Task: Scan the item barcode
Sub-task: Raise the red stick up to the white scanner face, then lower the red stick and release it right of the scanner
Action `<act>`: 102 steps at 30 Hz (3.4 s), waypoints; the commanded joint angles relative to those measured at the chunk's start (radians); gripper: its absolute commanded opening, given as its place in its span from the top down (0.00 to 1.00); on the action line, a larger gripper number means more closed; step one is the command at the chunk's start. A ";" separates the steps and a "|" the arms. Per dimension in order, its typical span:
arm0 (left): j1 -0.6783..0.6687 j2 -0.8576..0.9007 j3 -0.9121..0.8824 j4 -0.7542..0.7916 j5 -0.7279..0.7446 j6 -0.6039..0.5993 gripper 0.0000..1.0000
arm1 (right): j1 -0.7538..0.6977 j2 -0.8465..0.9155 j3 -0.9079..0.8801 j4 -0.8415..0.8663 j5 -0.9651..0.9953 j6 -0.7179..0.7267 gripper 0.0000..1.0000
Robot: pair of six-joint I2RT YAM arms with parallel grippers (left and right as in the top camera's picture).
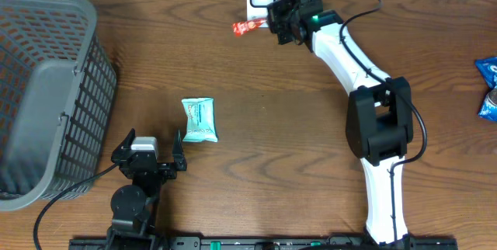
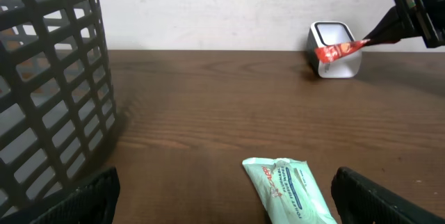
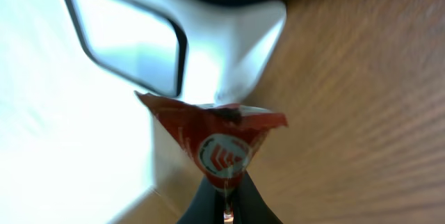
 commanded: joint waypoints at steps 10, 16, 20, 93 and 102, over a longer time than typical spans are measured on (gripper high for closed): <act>0.001 0.000 -0.032 -0.013 -0.005 -0.001 0.02 | -0.069 0.058 0.009 0.126 0.163 0.307 0.98; 0.001 0.000 -0.032 -0.013 -0.005 -0.001 0.02 | -0.071 0.058 0.011 0.142 0.217 0.338 0.98; 0.001 0.000 -0.032 -0.013 -0.005 -0.001 0.02 | -0.068 0.058 0.011 0.134 0.216 0.391 0.98; 0.001 0.000 -0.032 -0.013 -0.005 -0.001 0.02 | -0.129 0.150 0.164 -0.158 0.116 -0.307 0.57; 0.001 0.000 -0.032 -0.013 -0.005 -0.001 0.02 | -0.111 0.229 0.164 -0.128 0.166 -0.294 0.92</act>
